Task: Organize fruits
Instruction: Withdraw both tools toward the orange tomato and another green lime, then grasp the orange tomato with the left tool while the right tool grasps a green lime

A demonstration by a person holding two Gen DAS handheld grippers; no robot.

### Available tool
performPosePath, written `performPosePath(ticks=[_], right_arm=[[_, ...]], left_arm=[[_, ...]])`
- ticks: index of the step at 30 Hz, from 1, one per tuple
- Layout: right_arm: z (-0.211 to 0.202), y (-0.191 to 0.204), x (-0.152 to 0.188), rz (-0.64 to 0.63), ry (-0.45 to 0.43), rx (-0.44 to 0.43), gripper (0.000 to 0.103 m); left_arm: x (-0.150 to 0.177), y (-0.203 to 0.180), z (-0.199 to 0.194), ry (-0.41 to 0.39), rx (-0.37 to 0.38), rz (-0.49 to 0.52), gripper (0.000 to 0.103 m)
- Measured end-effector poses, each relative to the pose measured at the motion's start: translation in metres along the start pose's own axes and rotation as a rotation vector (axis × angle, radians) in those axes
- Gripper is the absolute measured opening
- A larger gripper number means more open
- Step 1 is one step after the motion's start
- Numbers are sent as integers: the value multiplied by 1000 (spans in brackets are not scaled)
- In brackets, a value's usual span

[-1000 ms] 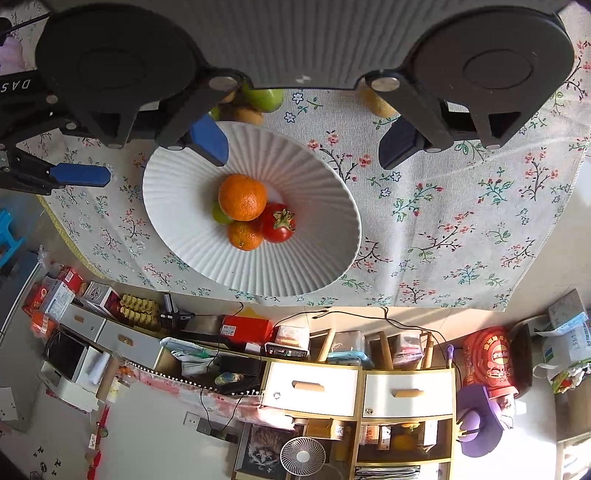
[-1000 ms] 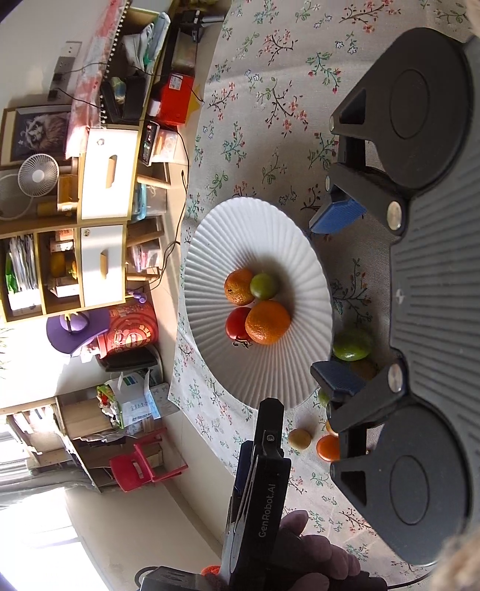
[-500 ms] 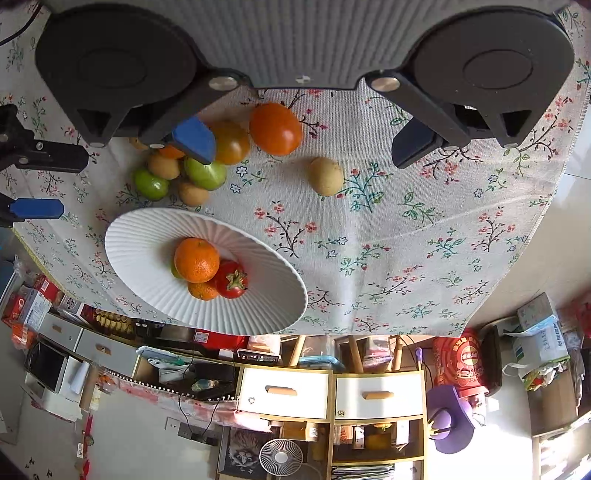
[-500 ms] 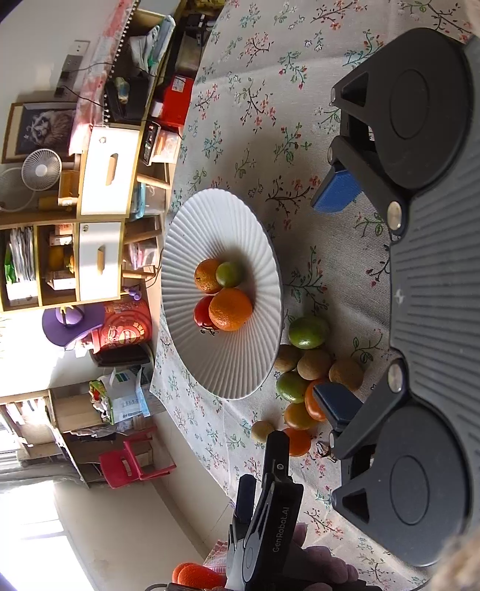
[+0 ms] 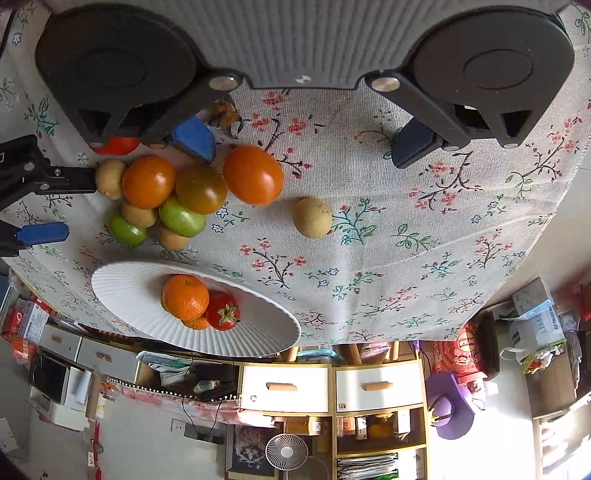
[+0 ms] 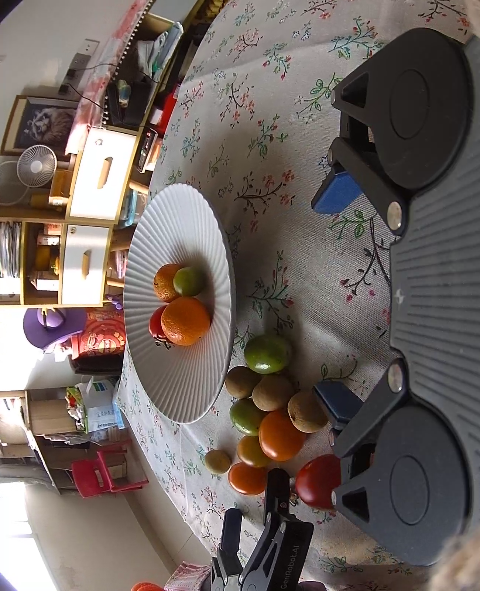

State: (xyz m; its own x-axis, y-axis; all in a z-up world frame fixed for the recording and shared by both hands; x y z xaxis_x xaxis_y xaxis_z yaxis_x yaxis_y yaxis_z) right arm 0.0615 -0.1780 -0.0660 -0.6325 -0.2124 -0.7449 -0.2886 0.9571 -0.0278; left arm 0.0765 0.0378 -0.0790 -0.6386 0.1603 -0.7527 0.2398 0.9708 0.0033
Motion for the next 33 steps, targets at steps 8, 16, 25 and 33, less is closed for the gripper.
performPosePath(ticks=[8,16,25,33], right_arm=[[3,5,-5,-14,-31,7,84],[1,14,-9,-25,-41,-33,54],[0,23,-15,-46,-46,-77,33],[-1,24,-20,-31,-37,-115,23]], left_arm=[[-4,-8,-2,-13,25,12,87],[-7,-14,-6,-4,46,0,55],[-8,-15,-8,12,62,-23,31],[-8,-15,-10,33,76,-37,30]])
Point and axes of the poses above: each gripper's, at about its wrist camera, not at the fingertips, and z roughly the way its jaws point, y to its left, x to its underside, the point moved 5 cm from there along z, roughly the way its jaws point
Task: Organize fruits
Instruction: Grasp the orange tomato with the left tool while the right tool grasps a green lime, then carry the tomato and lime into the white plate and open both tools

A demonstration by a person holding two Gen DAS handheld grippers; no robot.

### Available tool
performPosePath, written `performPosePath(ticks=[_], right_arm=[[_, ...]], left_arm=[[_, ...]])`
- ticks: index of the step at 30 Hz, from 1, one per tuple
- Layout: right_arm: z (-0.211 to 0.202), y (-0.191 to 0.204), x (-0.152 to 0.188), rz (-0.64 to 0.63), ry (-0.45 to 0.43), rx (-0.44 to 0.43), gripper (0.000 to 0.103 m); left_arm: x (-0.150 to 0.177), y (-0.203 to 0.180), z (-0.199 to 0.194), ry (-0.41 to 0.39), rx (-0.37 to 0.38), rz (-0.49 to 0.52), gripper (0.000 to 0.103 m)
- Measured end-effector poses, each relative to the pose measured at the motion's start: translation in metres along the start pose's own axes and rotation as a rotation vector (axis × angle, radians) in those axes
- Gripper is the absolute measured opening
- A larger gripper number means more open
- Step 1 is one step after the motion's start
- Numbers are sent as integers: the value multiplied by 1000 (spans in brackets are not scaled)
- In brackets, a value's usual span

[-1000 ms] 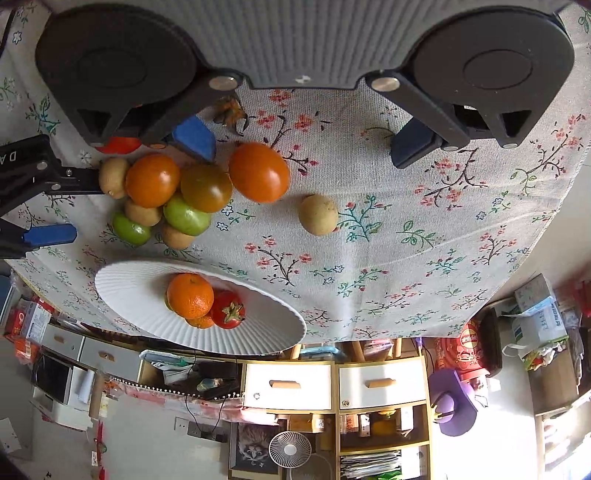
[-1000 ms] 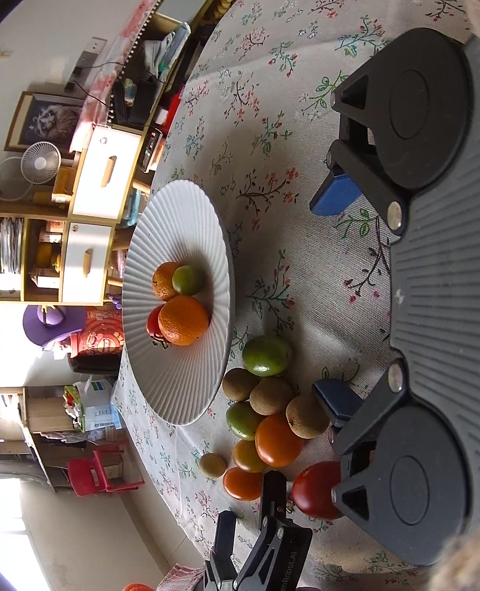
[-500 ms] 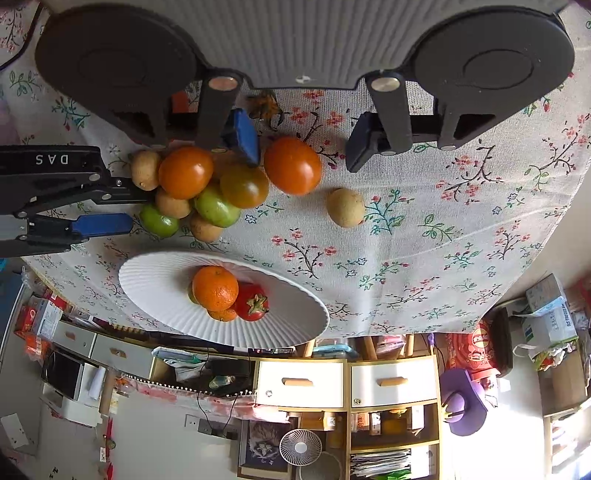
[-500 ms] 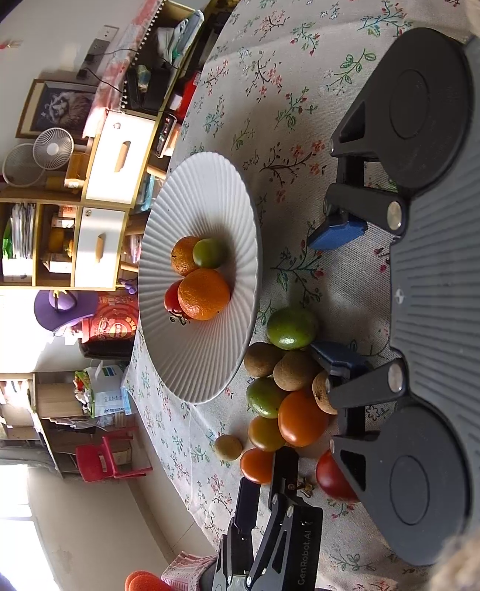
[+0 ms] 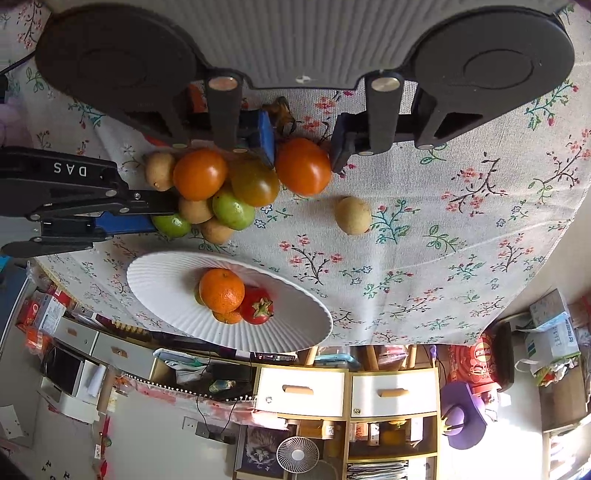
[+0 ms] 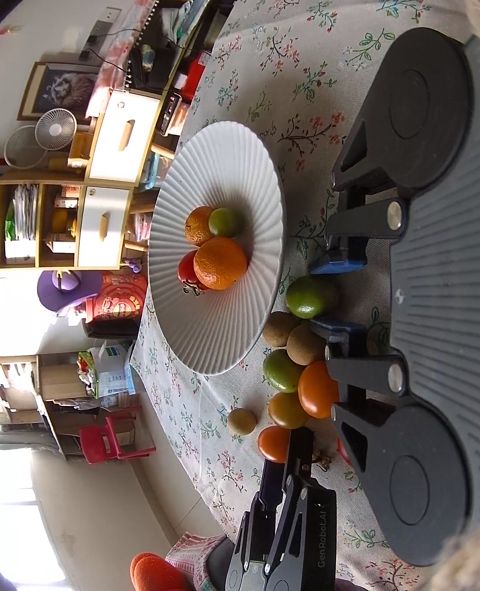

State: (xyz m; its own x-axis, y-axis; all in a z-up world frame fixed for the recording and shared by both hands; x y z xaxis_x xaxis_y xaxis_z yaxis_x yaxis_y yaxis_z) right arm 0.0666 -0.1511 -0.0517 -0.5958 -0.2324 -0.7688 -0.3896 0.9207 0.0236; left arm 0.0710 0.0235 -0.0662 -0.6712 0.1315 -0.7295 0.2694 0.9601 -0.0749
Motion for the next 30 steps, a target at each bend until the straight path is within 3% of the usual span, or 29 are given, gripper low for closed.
performPosePath(ticks=[10,18,30], right_arm=[[-20,-6,-4,38,15,-7,23],[-42,-3,-18,39,-56,-6,23],[-27,-34,-32,66,-73,50,23]], left_arm=[[-10,-3,-8,4,26,-23,29],[-29,-10,-16,-40,37,-22,29],[-59,-22,-2,-70,31,-30,29]])
Point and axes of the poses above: each gripper's, at about its wrist camera, not at the fingertips, and z roughly the way its jaws point, y to its left, x to its underside, the point moved 5 cm from there along z, roughly the way its jaws point
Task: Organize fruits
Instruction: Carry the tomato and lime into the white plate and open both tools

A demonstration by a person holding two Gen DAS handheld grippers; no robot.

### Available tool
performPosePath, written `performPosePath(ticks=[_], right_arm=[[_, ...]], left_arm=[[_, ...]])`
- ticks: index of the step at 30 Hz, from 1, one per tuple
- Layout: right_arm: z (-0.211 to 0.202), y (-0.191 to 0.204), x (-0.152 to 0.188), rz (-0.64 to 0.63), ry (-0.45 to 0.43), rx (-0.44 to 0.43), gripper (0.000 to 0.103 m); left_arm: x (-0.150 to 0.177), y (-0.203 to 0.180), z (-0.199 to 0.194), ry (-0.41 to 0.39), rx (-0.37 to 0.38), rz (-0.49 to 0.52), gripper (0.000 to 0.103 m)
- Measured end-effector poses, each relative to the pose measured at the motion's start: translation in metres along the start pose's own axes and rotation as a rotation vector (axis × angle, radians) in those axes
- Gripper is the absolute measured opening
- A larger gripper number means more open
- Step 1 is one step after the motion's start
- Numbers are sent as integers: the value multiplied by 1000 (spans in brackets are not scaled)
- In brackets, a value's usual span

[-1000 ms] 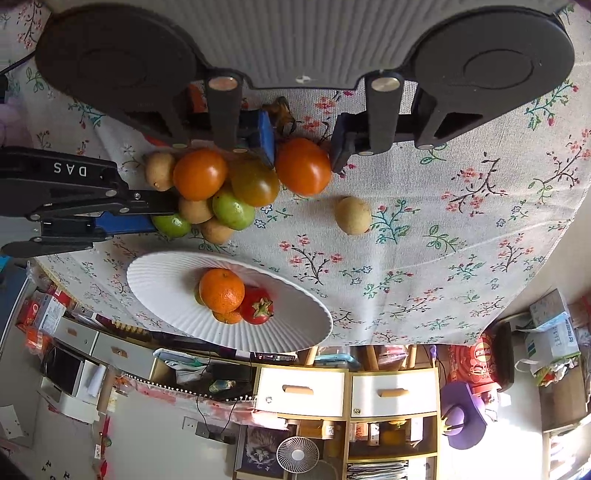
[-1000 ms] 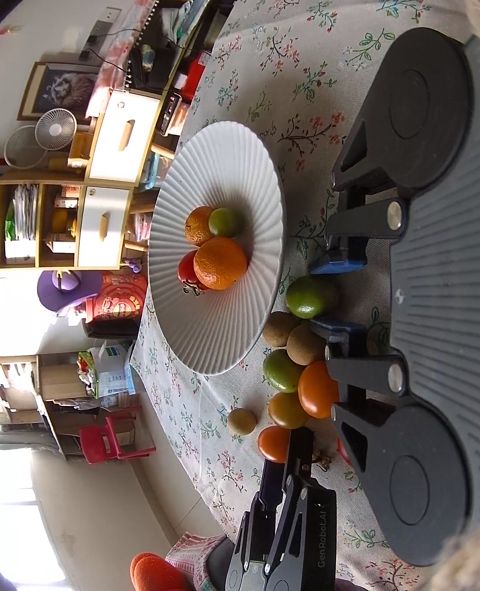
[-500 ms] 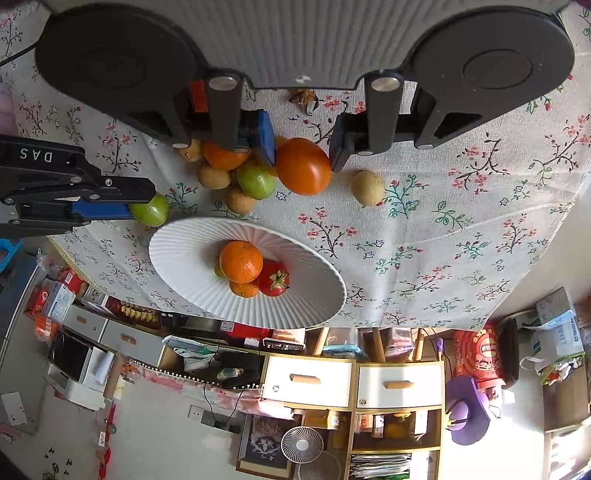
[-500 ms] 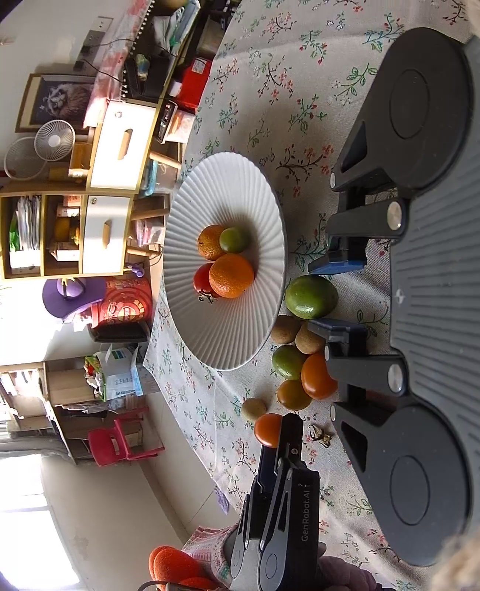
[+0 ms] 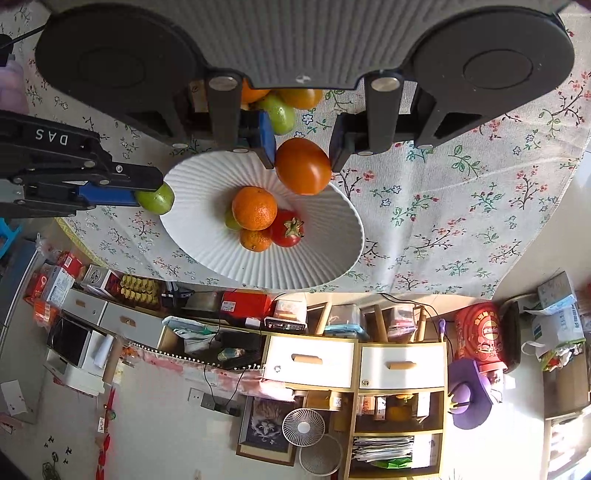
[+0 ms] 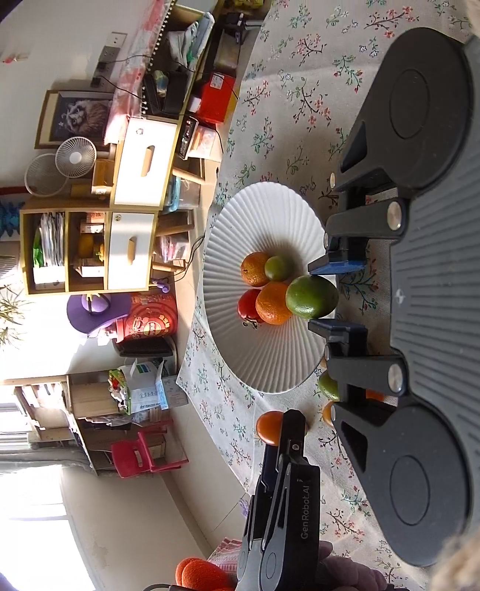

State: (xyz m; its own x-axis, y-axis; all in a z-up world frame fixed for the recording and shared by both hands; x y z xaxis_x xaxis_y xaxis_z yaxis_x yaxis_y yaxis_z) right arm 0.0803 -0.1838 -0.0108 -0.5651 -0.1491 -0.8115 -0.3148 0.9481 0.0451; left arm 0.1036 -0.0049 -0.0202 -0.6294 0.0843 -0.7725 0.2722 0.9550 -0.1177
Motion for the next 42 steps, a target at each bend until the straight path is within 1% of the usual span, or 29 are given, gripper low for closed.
performPosePath(ticks=[2,3,5,7,14,17,27,32,42], right_arm=[[6,-7,-1,14,7,9,23],[8,-9,-1,19,10,13,23],[14,-13,-2,22,15,21,23],[20,-16,-2,24,24,24,23],[28,-18,-2,11,41,16,23],[30,-23,-2,23,42,0,23],[34,-24,-3,11,53,-15,23],[39,-23,-6,-8,70,-11,23],[45,-20,-6,-23,89,-34,23]], left_arm=[[-5,-3,5,-1,10,5,29],[-7,-6,8,-3,14,24,29],[-10,-11,15,-11,1,69,29],[-12,-14,21,-7,2,91,29],[-13,-24,40,46,11,150,29],[-11,-23,47,68,8,150,29],[-13,-30,51,65,10,175,30],[-15,-29,54,65,7,183,30],[-20,-24,60,53,-3,178,32]])
Point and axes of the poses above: each gripper's, at about its wrist camera, not at the fingertips, and z roughly the way its jaws point, y to its left, x to its underside, the point moved 5 cm from there along z, roughly the way its jaws point
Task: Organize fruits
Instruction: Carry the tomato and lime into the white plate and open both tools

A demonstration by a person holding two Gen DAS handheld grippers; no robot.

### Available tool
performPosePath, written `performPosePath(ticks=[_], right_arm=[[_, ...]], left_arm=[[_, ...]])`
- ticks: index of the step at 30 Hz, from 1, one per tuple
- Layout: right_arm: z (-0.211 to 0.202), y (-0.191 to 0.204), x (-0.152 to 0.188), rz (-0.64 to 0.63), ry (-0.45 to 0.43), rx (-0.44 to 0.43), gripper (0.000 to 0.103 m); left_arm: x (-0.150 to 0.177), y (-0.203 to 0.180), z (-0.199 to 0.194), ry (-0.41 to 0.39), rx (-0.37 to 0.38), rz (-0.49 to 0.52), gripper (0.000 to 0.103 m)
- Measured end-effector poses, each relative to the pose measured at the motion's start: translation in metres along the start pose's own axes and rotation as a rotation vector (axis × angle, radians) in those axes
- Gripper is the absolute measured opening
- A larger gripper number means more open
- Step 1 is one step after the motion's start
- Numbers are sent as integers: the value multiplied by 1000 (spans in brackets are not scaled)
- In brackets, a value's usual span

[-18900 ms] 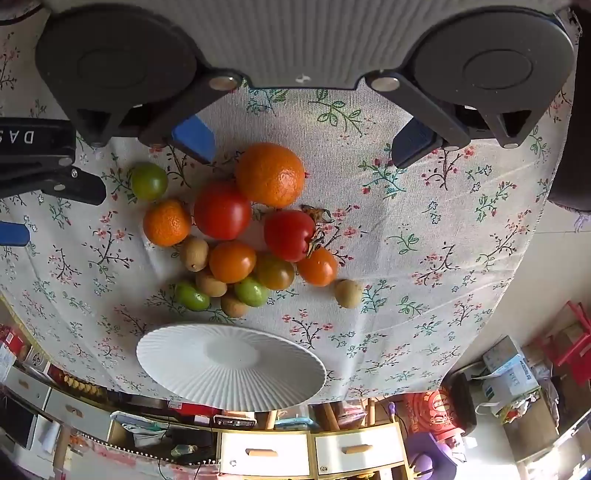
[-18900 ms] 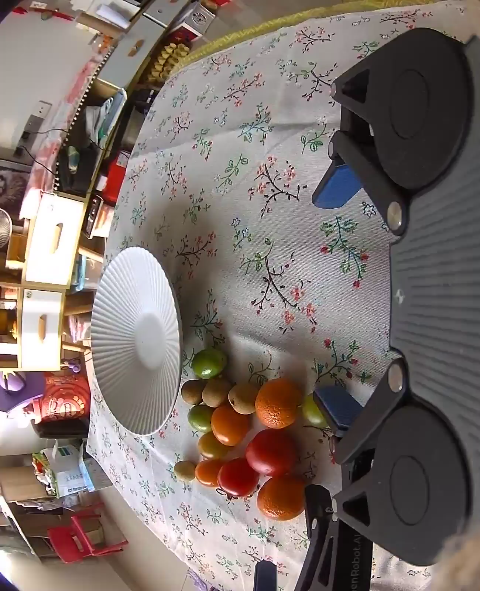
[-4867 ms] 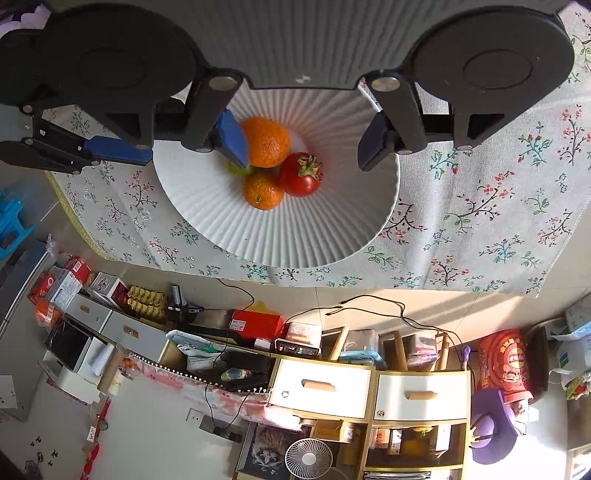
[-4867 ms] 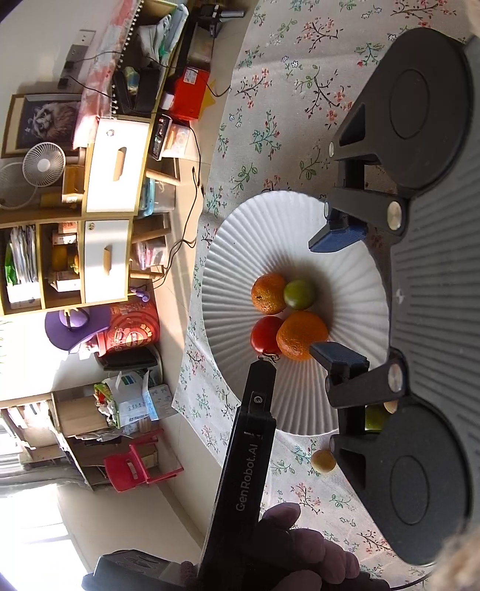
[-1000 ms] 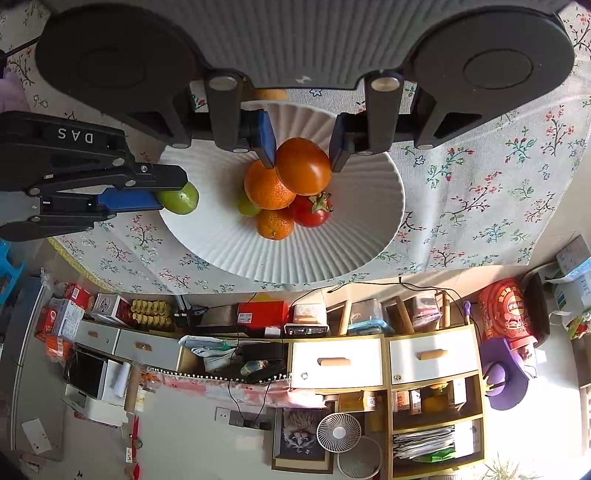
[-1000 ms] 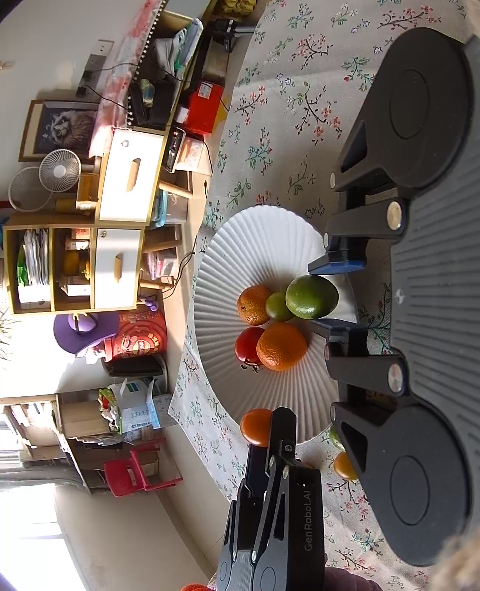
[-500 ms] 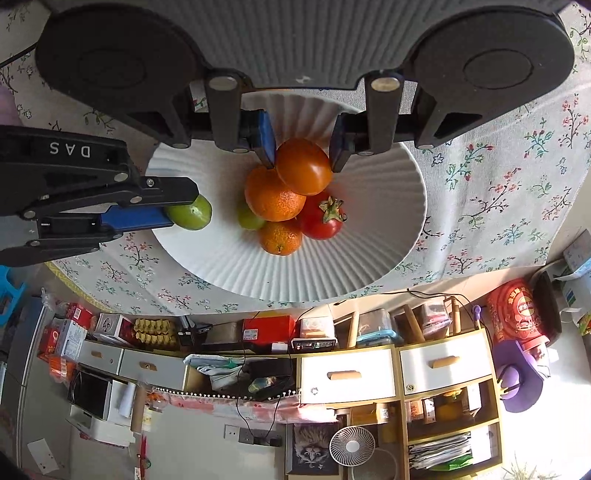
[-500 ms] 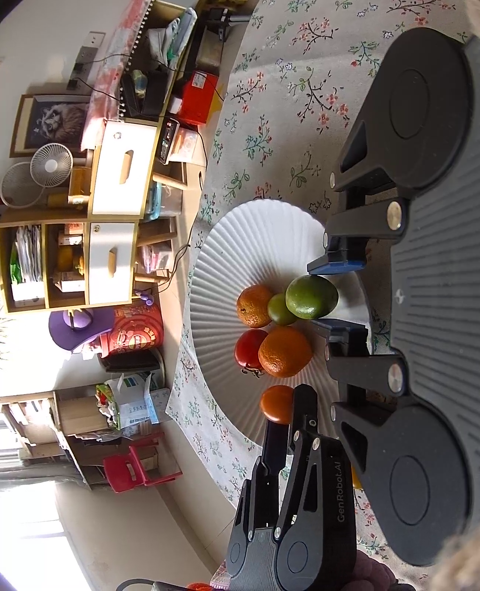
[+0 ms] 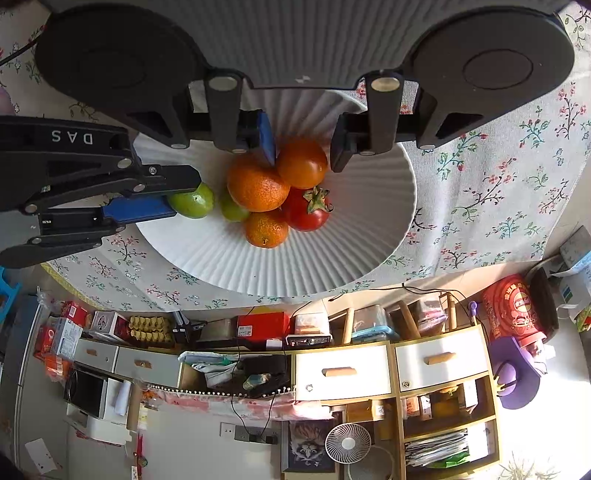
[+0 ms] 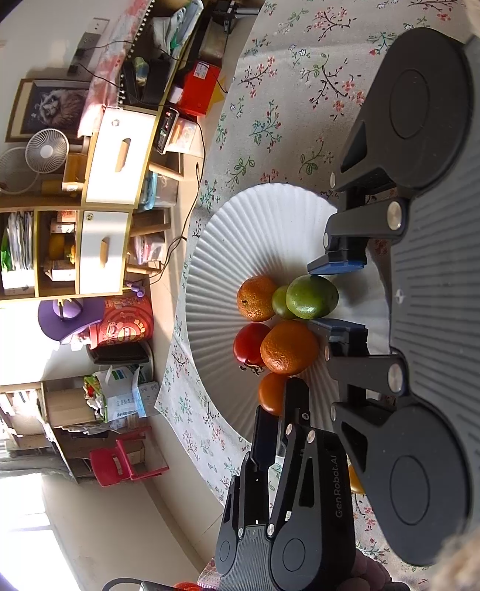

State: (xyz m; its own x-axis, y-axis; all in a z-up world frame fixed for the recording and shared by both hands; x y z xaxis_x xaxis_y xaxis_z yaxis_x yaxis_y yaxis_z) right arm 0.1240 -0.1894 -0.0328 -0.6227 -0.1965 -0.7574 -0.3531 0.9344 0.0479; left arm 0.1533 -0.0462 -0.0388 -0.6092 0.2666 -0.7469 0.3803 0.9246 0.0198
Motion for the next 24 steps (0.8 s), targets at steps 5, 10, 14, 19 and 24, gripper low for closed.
performPosePath(ticks=[5,10,14,19,24], right_arm=[[-2,1,1,-3,0,-4,23],[-10,-2,-1,11,-6,5,25],[-21,-3,1,21,-9,19,31],[-35,-1,1,29,-21,38,44],[-45,3,6,48,-29,55,62]], left_arm=[[1,-3,-1,-2,2,4,40],[1,-3,-6,-1,1,-6,50],[4,-2,-15,-10,2,-34,58],[8,-3,-30,-15,-13,-31,70],[11,3,-46,-31,-34,-41,81]])
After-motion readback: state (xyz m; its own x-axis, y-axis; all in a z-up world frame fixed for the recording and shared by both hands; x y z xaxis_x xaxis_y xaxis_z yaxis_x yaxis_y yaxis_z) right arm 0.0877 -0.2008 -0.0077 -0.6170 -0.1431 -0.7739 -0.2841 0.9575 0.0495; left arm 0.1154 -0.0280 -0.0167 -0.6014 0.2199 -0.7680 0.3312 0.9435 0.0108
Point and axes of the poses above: each gripper's, at about its wrist camera, not at the fingertips, and z roughly the way its jaws point, y to its left, x to its underside, the point moved 5 cm from there along z, roughly the way its jaws point
